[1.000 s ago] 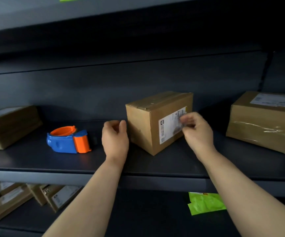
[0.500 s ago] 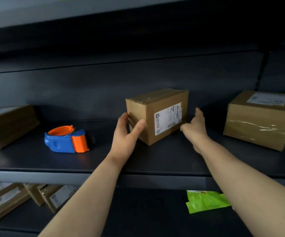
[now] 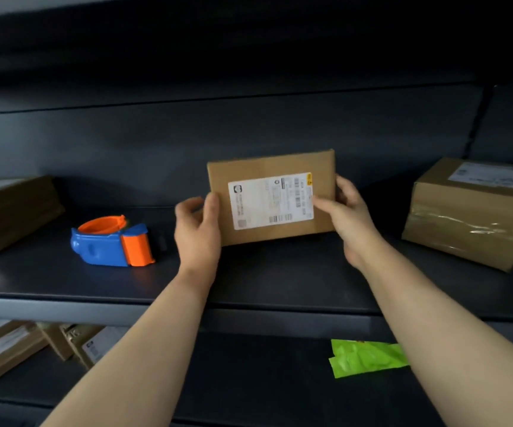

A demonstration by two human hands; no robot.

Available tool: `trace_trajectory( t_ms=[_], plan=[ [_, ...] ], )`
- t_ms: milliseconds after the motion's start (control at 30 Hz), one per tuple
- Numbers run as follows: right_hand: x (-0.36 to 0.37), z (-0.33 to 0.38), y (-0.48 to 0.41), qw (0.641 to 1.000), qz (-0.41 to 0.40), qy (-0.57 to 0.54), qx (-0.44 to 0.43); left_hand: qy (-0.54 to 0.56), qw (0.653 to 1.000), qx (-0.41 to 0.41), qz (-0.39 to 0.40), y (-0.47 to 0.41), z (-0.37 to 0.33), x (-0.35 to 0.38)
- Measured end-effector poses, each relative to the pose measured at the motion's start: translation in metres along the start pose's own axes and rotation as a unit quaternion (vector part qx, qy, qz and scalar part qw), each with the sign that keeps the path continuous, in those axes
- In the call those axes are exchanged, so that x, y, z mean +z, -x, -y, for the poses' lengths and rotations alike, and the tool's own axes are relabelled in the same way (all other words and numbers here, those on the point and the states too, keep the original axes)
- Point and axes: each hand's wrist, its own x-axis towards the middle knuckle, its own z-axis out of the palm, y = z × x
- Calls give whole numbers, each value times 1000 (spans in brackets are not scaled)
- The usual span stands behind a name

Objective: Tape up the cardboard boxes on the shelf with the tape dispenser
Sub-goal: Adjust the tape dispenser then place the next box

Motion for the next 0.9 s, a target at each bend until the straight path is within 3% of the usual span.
trace_trajectory(
  t_ms=[133, 267, 433, 600, 767, 900],
  plan=[
    [-10, 5, 7, 996, -27, -79, 36, 87, 996, 2, 37, 5, -12, -5],
    [-6, 3, 8, 982, -70, -154, 82, 63, 992, -30, 104, 9, -17, -5],
    [-4, 0, 10, 985, -64, -145, 73, 31, 989, -70, 128, 7, -12, -4],
    [-3, 5, 19, 990, -57, -124, 41, 35, 989, -59, 129, 7, -12, -1],
    [-2, 4, 31, 997, -59, -38, -30, 2, 999, -28, 32, 3, -5, -4],
    [9, -3, 41, 992, -43, 93, -76, 11, 996, -61, -70, 0, -1, -10]
  ],
)
